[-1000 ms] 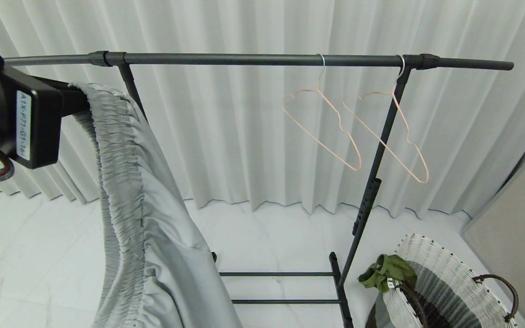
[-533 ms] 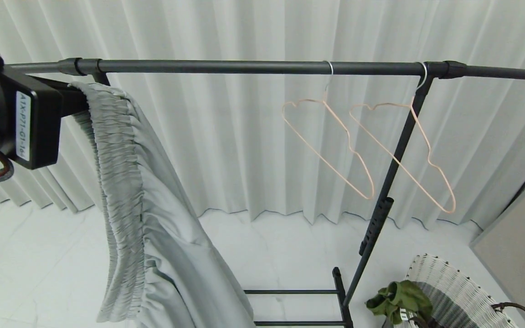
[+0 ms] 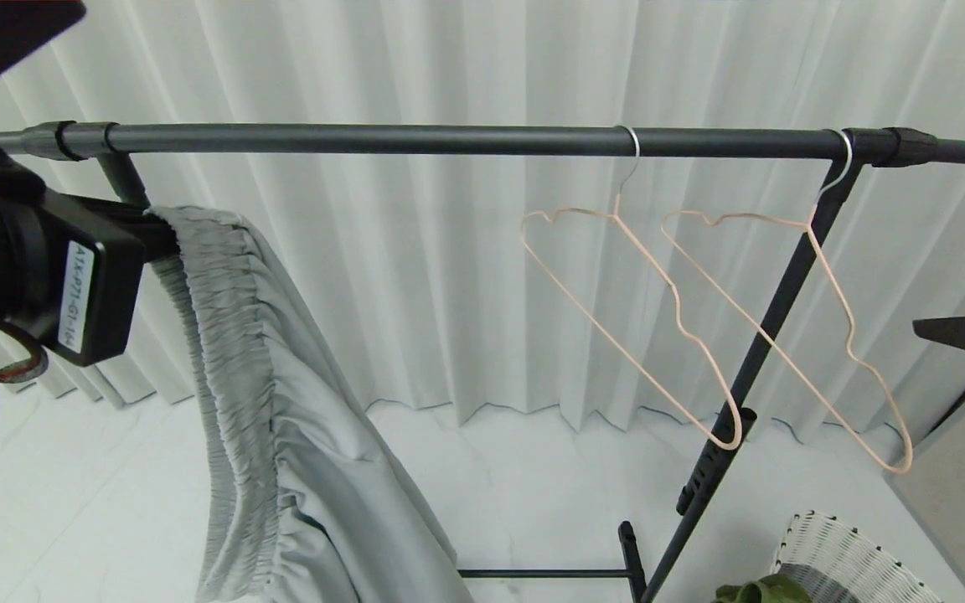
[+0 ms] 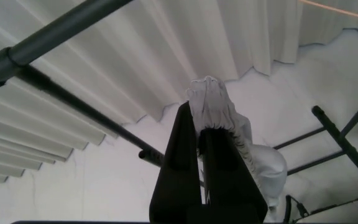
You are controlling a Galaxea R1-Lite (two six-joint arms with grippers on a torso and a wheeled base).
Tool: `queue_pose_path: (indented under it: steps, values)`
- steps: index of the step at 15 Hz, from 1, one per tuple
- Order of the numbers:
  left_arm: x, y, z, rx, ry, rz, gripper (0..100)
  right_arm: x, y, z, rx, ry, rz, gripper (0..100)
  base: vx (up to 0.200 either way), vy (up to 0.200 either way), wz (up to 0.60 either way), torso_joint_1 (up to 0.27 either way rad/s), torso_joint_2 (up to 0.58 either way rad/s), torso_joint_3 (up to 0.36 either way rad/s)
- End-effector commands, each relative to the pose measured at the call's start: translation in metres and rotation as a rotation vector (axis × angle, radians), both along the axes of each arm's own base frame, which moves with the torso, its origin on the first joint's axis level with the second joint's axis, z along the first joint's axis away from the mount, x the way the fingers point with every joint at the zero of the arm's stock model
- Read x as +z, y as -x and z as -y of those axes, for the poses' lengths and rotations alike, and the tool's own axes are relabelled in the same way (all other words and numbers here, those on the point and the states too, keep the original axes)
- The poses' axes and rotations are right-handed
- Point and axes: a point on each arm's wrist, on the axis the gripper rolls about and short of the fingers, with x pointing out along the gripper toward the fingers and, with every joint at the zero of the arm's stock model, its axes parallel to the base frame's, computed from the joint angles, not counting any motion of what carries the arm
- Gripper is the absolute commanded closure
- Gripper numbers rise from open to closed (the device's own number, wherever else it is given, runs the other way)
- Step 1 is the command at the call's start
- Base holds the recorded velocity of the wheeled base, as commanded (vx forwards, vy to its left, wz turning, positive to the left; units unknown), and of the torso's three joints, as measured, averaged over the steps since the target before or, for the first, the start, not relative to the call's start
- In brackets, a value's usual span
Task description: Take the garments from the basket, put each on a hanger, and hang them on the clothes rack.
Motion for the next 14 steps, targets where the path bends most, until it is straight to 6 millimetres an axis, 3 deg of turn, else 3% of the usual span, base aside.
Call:
queue_pose_path:
  steps: [1, 2, 4, 7, 14]
  values:
    - [-0.007, 0.005, -0.008, 0.016, -0.009, -0.008, 100, -0.009, -0.023, -0.004, 0.022, -0.026, -0.043, 0, 0.0, 0.0, 0.0, 0.0, 0.0, 0.0]
    - [-0.008, 0.006, -0.009, 0.016, -0.009, -0.008, 100, -0.013, -0.03, -0.005, 0.024, -0.027, -0.05, 0, 0.0, 0.0, 0.0, 0.0, 0.0, 0.0]
    - [-0.009, 0.01, -0.012, 0.015, -0.008, -0.008, 100, -0.035, -0.063, -0.01, 0.024, -0.026, -0.062, 0, 0.0, 0.0, 0.0, 0.0, 0.0, 0.0]
    - [-0.008, 0.011, -0.014, 0.012, -0.002, -0.002, 100, -0.06, -0.088, -0.015, 0.026, -0.026, -0.065, 0, 0.0, 0.0, 0.0, 0.0, 0.0, 0.0]
    - [-0.01, 0.013, -0.016, 0.012, -0.003, -0.004, 100, -0.073, -0.101, -0.018, -0.019, -0.123, -0.091, 0, 0.0, 0.0, 0.0, 0.0, 0.0, 0.0]
